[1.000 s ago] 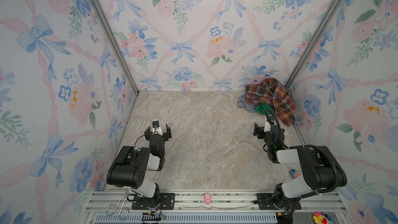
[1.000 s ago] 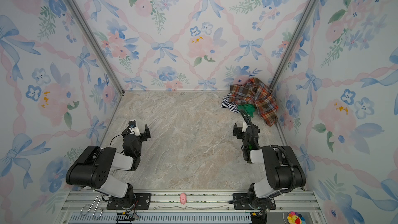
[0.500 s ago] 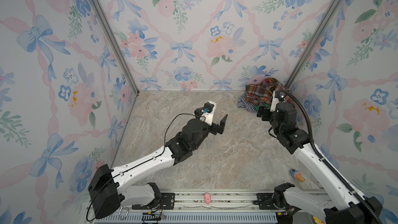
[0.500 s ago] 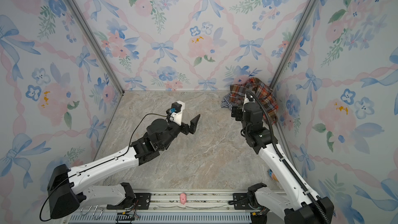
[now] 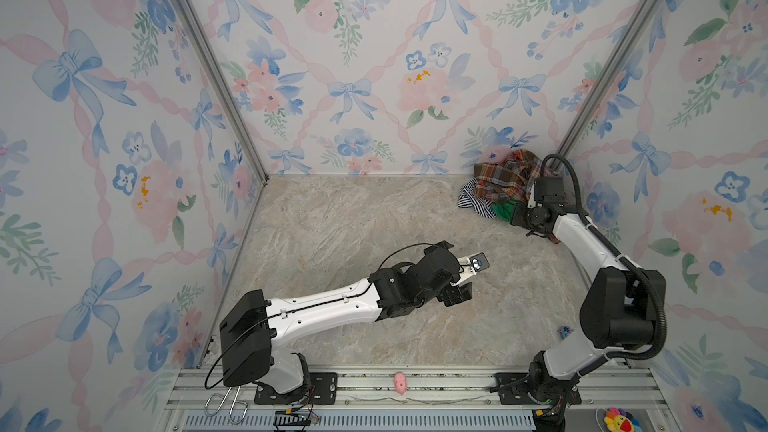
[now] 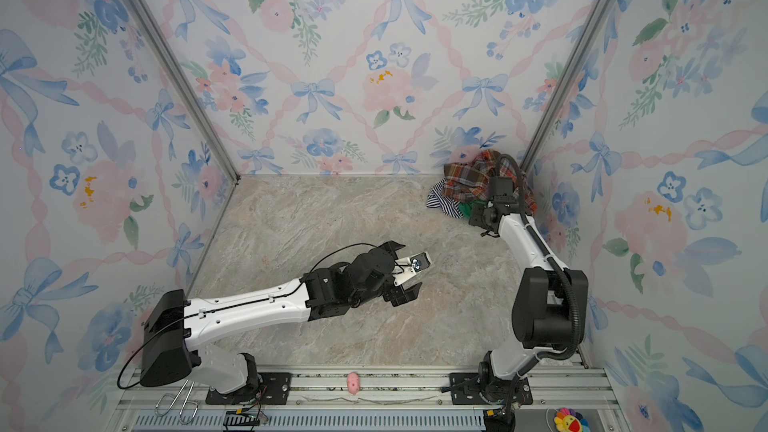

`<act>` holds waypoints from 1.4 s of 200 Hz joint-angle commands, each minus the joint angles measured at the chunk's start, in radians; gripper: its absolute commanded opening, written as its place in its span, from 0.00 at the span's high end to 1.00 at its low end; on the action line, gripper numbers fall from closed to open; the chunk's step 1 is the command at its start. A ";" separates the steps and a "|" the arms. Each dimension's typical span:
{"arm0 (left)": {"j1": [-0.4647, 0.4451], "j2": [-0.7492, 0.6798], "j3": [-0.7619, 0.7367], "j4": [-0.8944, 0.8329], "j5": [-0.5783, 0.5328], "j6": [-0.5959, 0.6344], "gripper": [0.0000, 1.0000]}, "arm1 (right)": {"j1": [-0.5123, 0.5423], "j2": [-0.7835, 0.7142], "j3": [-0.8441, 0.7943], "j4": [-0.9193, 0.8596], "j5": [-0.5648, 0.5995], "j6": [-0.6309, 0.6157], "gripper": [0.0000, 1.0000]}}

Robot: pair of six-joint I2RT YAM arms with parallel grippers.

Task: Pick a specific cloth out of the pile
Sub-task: 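Reach the right gripper onto the green shirt while the left arm extends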

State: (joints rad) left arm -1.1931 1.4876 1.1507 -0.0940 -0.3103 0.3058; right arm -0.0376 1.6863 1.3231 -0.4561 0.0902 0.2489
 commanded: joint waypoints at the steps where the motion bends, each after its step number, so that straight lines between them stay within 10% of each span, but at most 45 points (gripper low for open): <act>1: -0.020 -0.072 -0.107 0.128 -0.050 0.102 0.02 | 0.016 0.088 0.046 0.066 -0.042 0.041 0.39; 196: 0.116 -0.197 -0.249 0.346 0.063 0.020 0.02 | -0.005 0.482 0.387 0.001 0.146 -0.023 0.61; 280: 0.124 -0.185 -0.248 0.345 0.072 0.006 0.02 | -0.008 0.484 0.397 -0.010 0.157 -0.049 1.00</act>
State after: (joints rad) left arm -1.0729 1.2968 0.8795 0.2382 -0.2516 0.3309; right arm -0.0402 2.1624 1.6897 -0.4377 0.2264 0.2138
